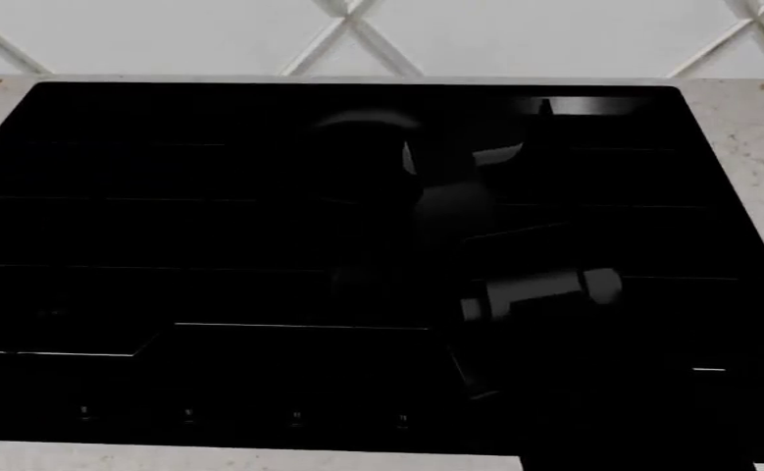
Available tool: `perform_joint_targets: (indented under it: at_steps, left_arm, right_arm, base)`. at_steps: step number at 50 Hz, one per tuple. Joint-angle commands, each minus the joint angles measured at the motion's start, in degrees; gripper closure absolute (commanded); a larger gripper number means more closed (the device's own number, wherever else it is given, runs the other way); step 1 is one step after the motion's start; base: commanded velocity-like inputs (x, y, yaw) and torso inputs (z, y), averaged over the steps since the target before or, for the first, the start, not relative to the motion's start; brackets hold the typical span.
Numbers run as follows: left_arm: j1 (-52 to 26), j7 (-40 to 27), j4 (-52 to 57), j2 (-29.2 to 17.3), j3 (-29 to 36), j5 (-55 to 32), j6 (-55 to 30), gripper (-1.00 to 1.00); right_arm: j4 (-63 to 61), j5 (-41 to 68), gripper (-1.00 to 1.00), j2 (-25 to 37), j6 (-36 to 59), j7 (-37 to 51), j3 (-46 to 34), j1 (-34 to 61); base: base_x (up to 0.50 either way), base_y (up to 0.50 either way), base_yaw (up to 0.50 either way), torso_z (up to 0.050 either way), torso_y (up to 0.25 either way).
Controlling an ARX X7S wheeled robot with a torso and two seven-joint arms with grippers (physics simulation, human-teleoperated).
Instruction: Pick up the pan and dump the vegetables in it onto the plate. Then return the pan to the stove.
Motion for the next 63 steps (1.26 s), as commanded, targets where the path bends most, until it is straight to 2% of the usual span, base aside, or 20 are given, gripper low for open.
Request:
perform_joint_targets:
  at_steps: [1, 10, 13, 20, 27, 28, 31, 37, 53, 63]
  left_arm:
    - [1.5, -0.2, 0.4, 0.0, 0.5, 3.7, 0.2, -1.0]
    - [2.1, 0.0, 0.4, 0.0, 1.1, 5.2, 0.6, -1.0]
    - [1.7, 0.6, 0.4, 0.0, 0.7, 4.5, 0.4, -1.0]
    - [1.0, 1.5, 0.4, 0.0, 0.0, 3.5, 0.2, -1.0]
    - [0.3, 2.2, 0.4, 0.0, -0.6, 1.7, 0.4, -1.0]
    - [0.3, 2.2, 0.4, 0.0, -0.7, 1.6, 0.4, -1.0]
    - [-0.3, 2.7, 0.4, 0.0, -1.2, -0.1, 0.2, -1.0]
    - [-1.0, 3.9, 0.4, 0.0, -1.8, -1.7, 0.2, -1.0]
    - [-2.1, 6.2, 0.4, 0.0, -2.7, -3.3, 0.1, -1.0]
    - [-3.0, 7.8, 0.4, 0.0, -3.4, -4.7, -0.1, -1.0]
  right_arm:
    - [-0.9, 4.6, -1.0, -1.2, -1.7, -2.9, -2.2, 3.9]
    - [-4.3, 8.3, -1.0, -0.5, -4.7, -4.8, -4.7, 6.2]
    - [-18.9, 10.4, -1.0, 6.7, -3.9, 2.8, -2.8, 6.2]
    - [-38.0, 12.4, -1.0, 15.8, -3.1, 13.4, -0.6, 7.1]
    - [-69.7, 8.5, -1.0, 29.5, -5.6, 33.9, 0.5, 8.4]
    - [-70.4, 7.5, -1.0, 29.8, -5.5, 34.9, 0.1, 8.5]
    - [-82.4, 9.0, -1.0, 35.4, -7.5, 39.6, 1.9, 7.0]
    - [-95.0, 9.8, -1.0, 40.9, -8.5, 45.0, 2.8, 5.5]
    - [-112.6, 12.9, -1.0, 51.1, -8.9, 54.2, 4.5, 5.2]
    - [-116.9, 14.3, -1.0, 56.1, -9.5, 56.4, 5.2, 4.5]
  base:
    - [0.0, 0.0, 0.0, 0.0, 0.0]
    - [0.0, 0.0, 0.0, 0.0, 0.0]
    - [0.0, 0.0, 0.0, 0.0, 0.0]
    - [0.0, 0.0, 0.0, 0.0, 0.0]
    - [0.0, 0.0, 0.0, 0.0, 0.0]
    - [0.0, 0.0, 0.0, 0.0, 0.0]
    - [0.0, 0.0, 0.0, 0.0, 0.0]
    - [0.0, 0.0, 0.0, 0.0, 0.0]
    - [0.0, 0.0, 0.0, 0.0, 0.0]
    - [0.0, 0.0, 0.0, 0.0, 0.0]
